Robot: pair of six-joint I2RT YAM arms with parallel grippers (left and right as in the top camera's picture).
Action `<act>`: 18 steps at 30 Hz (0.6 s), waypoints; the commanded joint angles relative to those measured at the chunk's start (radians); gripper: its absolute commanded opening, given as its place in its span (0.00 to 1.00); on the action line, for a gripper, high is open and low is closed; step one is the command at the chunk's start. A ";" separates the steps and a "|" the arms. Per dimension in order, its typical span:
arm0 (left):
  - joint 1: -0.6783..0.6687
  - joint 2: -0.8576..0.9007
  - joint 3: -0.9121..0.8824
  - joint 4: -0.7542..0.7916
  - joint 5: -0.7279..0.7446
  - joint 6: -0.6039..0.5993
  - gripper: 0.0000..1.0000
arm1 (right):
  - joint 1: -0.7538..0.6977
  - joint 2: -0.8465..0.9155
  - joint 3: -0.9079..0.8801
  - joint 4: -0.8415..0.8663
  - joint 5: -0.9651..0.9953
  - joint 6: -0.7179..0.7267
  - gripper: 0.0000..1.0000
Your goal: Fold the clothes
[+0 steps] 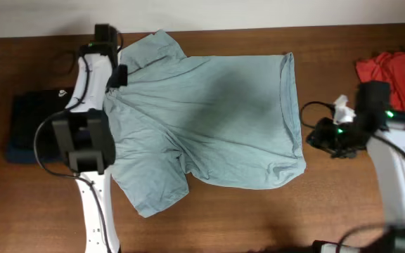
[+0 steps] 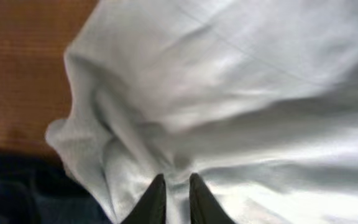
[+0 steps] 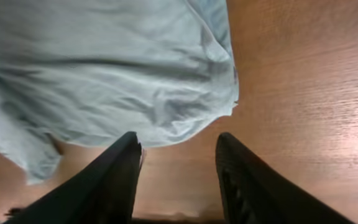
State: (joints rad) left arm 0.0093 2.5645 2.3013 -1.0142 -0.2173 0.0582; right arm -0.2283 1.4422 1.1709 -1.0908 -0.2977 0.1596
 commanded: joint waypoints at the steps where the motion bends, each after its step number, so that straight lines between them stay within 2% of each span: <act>1: -0.026 -0.001 0.293 -0.131 0.032 0.014 0.19 | 0.031 0.141 0.007 0.081 0.089 0.044 0.47; 4: -0.029 -0.008 0.491 -0.239 0.101 0.014 0.25 | 0.032 0.220 0.008 0.169 0.054 0.018 0.45; 5: -0.029 -0.014 0.546 -0.268 0.125 0.014 0.27 | 0.034 0.239 0.007 0.188 0.011 -0.025 0.31; 6: -0.029 -0.037 0.651 -0.324 0.149 0.014 0.30 | 0.045 0.263 0.007 0.197 -0.067 -0.079 0.24; 7: -0.029 -0.052 0.689 -0.346 0.151 0.014 0.31 | 0.055 0.267 0.007 0.179 -0.072 -0.077 0.24; 12: -0.029 -0.184 0.800 -0.438 0.151 0.021 0.34 | 0.098 0.267 0.007 0.017 -0.015 -0.020 0.24; 15: -0.029 -0.286 0.802 -0.475 0.150 0.053 0.35 | 0.129 0.267 0.007 -0.069 -0.004 -0.021 0.38; 16: -0.029 -0.314 0.802 -0.485 0.150 0.053 0.38 | 0.144 0.267 0.006 -0.094 -0.002 -0.025 0.42; 18: -0.029 -0.373 0.802 -0.509 0.150 0.053 0.40 | 0.168 0.267 0.006 -0.129 0.000 -0.024 0.45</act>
State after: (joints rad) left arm -0.0250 2.3173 3.0802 -1.4963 -0.0811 0.0856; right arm -0.1009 1.7096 1.1709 -1.1877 -0.3035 0.1318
